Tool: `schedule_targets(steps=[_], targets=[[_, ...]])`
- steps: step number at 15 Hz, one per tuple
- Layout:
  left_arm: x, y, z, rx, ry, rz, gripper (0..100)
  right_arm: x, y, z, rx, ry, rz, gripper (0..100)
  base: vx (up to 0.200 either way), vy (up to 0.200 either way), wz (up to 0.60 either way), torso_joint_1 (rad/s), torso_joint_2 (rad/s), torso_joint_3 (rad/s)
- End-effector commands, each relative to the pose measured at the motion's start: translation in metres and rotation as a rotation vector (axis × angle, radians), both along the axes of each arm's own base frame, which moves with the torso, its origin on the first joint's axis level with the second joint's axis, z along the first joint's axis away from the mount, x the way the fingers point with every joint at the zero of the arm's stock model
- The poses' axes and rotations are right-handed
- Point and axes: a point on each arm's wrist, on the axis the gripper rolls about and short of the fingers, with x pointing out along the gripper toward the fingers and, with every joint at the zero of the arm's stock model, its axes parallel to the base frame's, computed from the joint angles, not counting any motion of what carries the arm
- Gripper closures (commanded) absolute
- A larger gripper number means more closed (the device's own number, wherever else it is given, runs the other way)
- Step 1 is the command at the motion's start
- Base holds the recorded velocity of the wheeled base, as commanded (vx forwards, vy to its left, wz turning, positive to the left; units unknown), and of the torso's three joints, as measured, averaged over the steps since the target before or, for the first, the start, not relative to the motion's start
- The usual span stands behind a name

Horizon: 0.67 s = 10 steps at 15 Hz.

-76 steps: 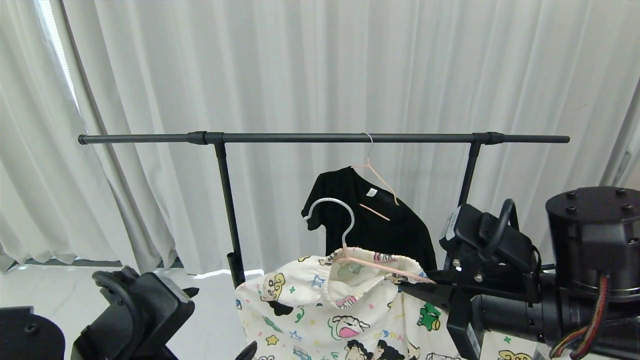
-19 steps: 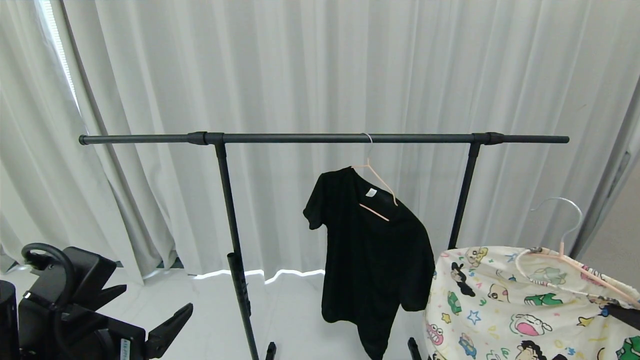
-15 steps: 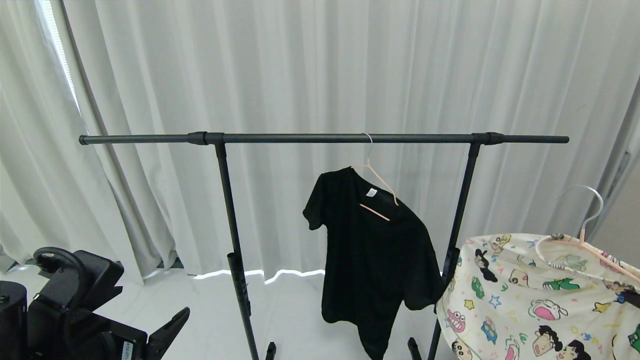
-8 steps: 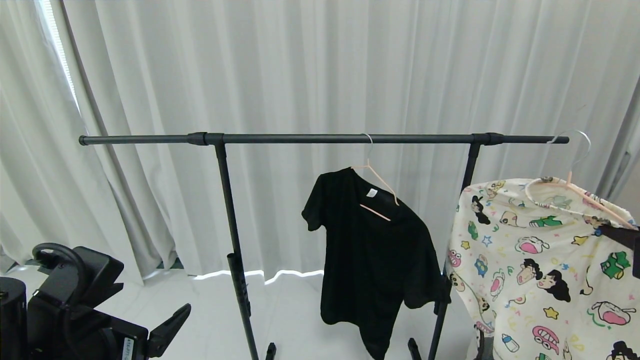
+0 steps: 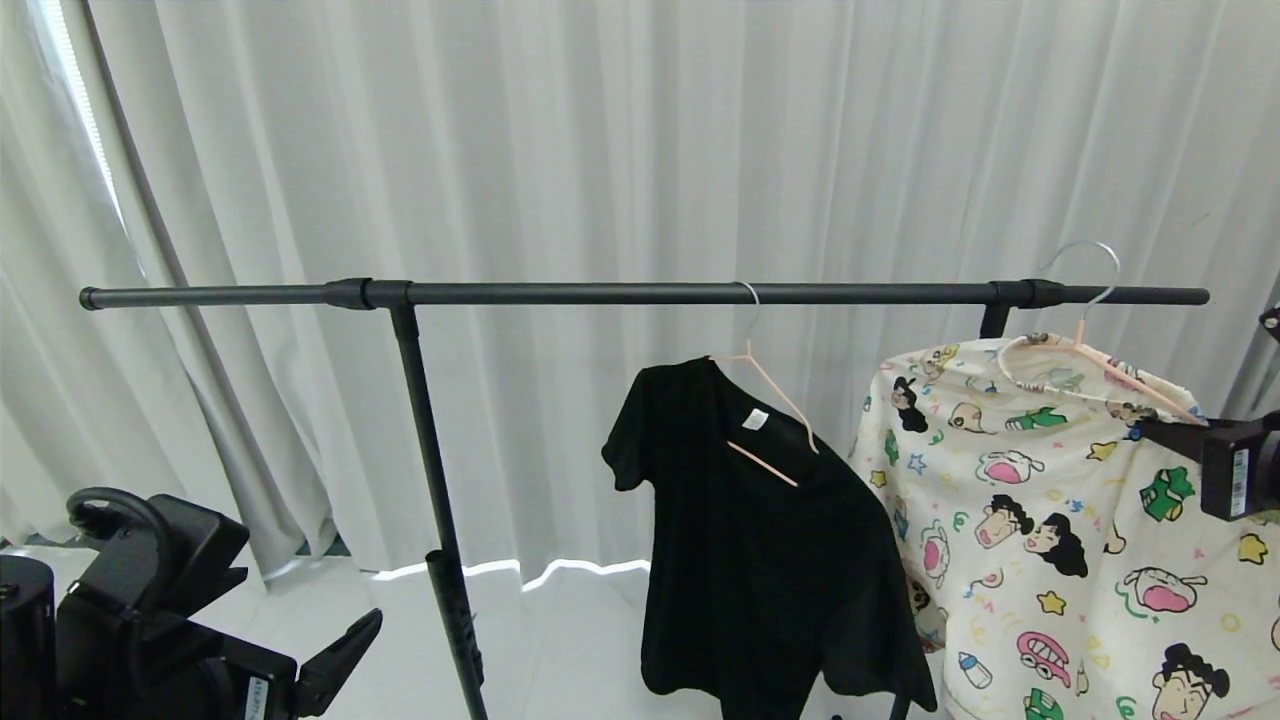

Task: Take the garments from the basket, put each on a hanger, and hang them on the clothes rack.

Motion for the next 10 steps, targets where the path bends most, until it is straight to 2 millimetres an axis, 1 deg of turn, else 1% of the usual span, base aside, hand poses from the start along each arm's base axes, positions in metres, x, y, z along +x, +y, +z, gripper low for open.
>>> schedule_targets(steps=[1, 4, 5, 8, 9, 10], targets=[[0.000, 0.000, 0.000, 0.001, -0.002, 0.000, 0, 0.008, 0.003, -0.006, -0.001, 0.029, 0.011, 100, 0.200, 0.000, 0.00, 0.007, 0.00, 0.002], [0.000, 0.000, -0.001, 0.005, 0.004, -0.004, 0, 0.021, 0.003, -0.015, -0.003, 0.060, 0.010, 100, 0.200, 0.000, 0.00, 0.004, 0.00, 0.001], [0.000, 0.000, -0.001, 0.007, 0.003, -0.007, 0, 0.026, 0.004, -0.017, -0.003, 0.063, 0.010, 100, 0.000, 0.000, 0.00, 0.000, 0.00, 0.000], [-0.001, 0.000, 0.000, 0.005, -0.001, -0.007, 0, 0.049, 0.005, -0.021, -0.004, 0.055, 0.007, 100, 0.000, 0.000, 0.00, 0.000, 0.00, 0.000], [-0.001, 0.000, 0.000, 0.005, -0.001, -0.007, 0, 0.052, 0.005, -0.022, -0.004, 0.060, 0.007, 100, 0.000, 0.000, 0.00, 0.000, 0.00, 0.000], [0.000, 0.000, 0.000, 0.005, -0.001, -0.007, 0, 0.061, 0.006, -0.025, -0.006, 0.073, 0.007, 100, 0.000, 0.000, 0.00, 0.000, 0.00, 0.000]])
